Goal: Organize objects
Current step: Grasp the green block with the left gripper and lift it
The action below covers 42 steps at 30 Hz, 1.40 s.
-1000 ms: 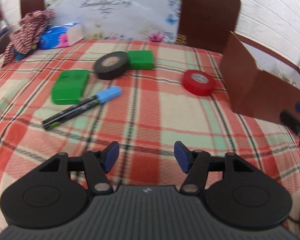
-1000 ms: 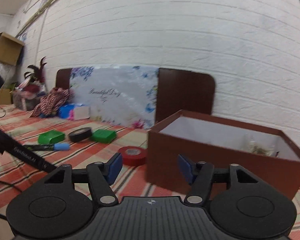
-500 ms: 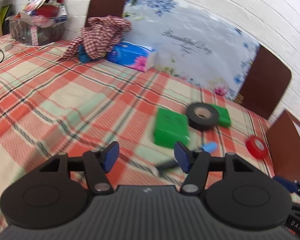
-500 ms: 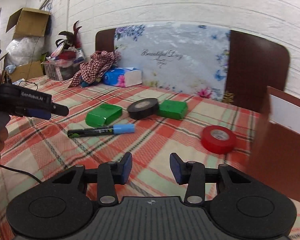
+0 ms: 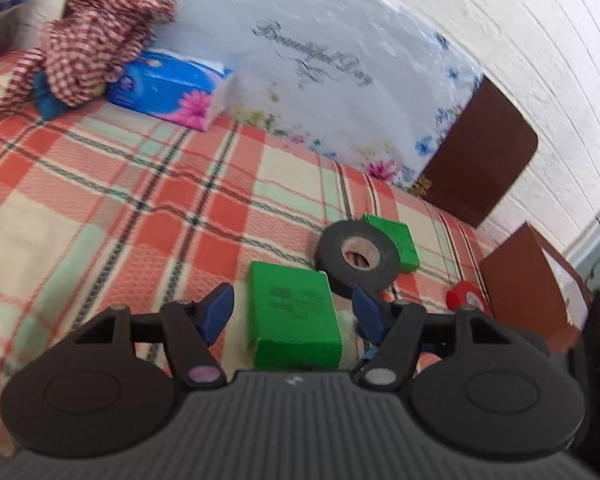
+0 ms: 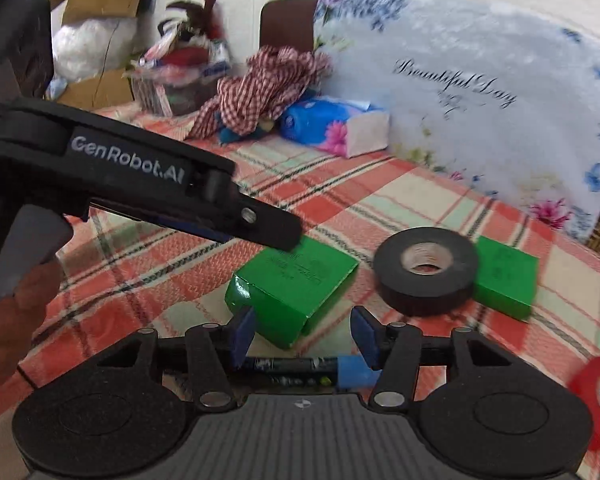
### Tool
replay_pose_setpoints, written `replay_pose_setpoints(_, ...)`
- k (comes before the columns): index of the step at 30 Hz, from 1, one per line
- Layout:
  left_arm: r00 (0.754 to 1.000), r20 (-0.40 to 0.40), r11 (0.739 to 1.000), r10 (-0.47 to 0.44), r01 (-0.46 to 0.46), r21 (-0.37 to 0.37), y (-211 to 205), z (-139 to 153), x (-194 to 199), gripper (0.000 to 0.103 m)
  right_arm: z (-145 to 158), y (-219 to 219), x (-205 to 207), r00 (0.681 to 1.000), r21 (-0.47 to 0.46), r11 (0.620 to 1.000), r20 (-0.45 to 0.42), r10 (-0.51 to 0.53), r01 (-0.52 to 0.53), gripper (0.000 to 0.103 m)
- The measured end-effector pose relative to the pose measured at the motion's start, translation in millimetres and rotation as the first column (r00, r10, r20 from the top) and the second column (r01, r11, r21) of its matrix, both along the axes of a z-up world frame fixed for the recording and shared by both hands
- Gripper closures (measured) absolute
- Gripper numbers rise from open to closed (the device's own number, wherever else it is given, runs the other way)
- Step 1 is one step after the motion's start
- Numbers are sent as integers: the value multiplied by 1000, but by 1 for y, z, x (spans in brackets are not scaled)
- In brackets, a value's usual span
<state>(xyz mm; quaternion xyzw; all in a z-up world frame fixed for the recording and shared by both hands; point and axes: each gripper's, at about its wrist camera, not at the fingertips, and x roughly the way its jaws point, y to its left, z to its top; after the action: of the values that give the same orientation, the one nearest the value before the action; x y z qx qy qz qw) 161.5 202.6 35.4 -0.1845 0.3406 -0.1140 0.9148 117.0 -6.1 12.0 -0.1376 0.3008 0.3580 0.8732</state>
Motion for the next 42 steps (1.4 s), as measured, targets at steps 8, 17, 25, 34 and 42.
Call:
replay_pose_setpoints(8, 1000, -9, 1000, -10, 10, -20, -7, -10, -6, 66, -2, 7, -4, 994, 9, 999, 100, -39, 38, 56)
replay_pose_setpoints(17, 997, 39, 997, -70, 71, -11, -47, 17, -52, 66, 20, -35, -58, 977, 44, 996, 194, -89, 82, 57)
replay_pose_setpoints(25, 968, -43, 969, -247, 246, -24, -122, -11, -100, 65, 4, -116, -122, 975, -11, 986, 148, -165, 169, 56)
replay_pose_setpoints(34, 981, -12, 981, -192, 192, 22, -122, 7, -121, 49, -6, -153, -144, 971, -2, 975, 95, -220, 221, 35)
replay_pose_setpoints(42, 981, -87, 984, -175, 176, -3, -124, 3, -84, 31, -8, -139, -124, 982, -23, 985, 87, -170, 172, 23)
